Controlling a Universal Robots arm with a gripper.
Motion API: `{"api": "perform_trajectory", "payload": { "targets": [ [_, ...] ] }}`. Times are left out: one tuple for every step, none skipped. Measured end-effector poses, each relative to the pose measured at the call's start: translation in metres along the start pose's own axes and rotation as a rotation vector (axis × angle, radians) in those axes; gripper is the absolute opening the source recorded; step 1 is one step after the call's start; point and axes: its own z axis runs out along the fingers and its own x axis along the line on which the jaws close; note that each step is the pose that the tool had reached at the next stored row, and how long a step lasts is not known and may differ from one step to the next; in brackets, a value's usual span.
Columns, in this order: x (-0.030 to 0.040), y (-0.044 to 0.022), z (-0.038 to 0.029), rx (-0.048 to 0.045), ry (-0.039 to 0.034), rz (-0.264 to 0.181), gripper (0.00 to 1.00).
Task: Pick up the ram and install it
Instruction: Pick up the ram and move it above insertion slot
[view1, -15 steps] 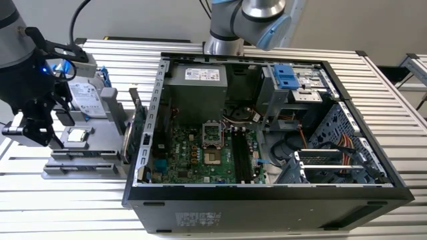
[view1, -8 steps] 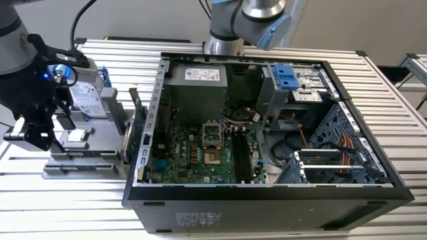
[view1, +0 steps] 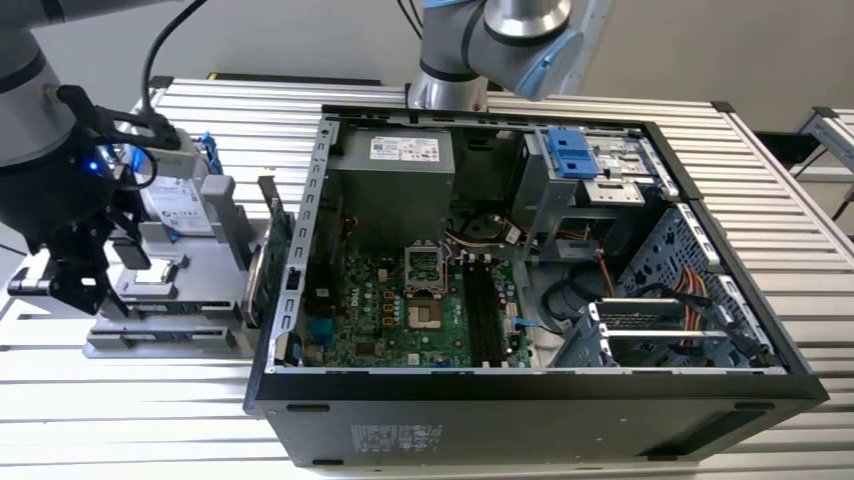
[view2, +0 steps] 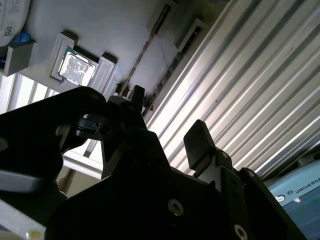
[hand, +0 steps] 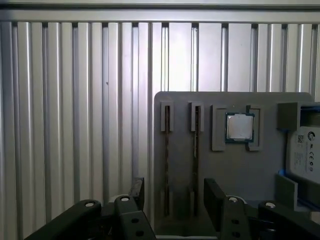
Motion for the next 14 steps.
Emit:
{"api": "perform_trajectory", "payload": {
  "targets": [
    [0.0010,-0.0003,0.0008,-0.0005,-0.0002,0.000,1.00],
    [0.0019,-0.0006,0.0016,-0.0010,-0.0003,0.000,1.00],
    [0.0027,-0.0009,0.0025,-0.0013,-0.0004,0.000,1.00],
    [0.0032,-0.0010,0.0034,-0.0015,-0.0005,0.000,1.00],
    [0.0035,-0.0011,0.0042,-0.0016,-0.0006,0.000,1.00],
    [0.0036,-0.0011,0.0050,-0.0016,-0.0009,0.000,1.00],
    [0.0037,-0.0011,0.0060,-0.0016,-0.0013,0.000,1.00],
    [0.0038,-0.0012,0.0068,-0.0016,-0.0016,0.000,1.00],
    [0.0038,-0.0013,0.0080,-0.0015,-0.0018,0.000,1.00],
    [0.0038,-0.0013,0.0091,-0.0016,-0.0018,0.000,1.00],
    [0.0038,-0.0013,0.0100,-0.0017,-0.0019,0.000,1.00],
    [0.0038,-0.0014,0.0110,-0.0016,-0.0020,0.000,1.00],
    [0.0038,-0.0014,0.0121,-0.0016,-0.0022,0.000,1.00],
    [0.0038,-0.0014,0.0131,-0.0016,-0.0022,0.000,1.00]
  ]
}}
